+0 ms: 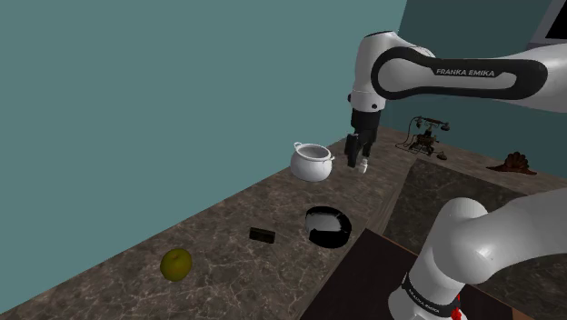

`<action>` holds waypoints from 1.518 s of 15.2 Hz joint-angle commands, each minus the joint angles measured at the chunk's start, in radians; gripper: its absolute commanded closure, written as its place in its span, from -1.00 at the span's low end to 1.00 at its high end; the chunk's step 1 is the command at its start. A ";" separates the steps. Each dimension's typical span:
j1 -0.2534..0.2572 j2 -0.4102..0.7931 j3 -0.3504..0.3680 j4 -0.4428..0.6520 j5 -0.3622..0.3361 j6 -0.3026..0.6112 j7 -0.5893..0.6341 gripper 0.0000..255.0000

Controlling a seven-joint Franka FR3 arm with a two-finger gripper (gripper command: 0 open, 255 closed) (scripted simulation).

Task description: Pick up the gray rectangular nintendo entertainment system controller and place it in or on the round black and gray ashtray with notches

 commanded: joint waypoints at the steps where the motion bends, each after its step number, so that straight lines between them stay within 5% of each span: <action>1: 0.000 0.000 0.000 0.000 0.000 0.000 0.000 -1.00; 12: 0.058 0.287 -0.038 -0.101 0.021 0.400 -0.086 -1.00; 23: 0.120 0.692 -0.047 -0.032 0.098 0.745 -0.206 -1.00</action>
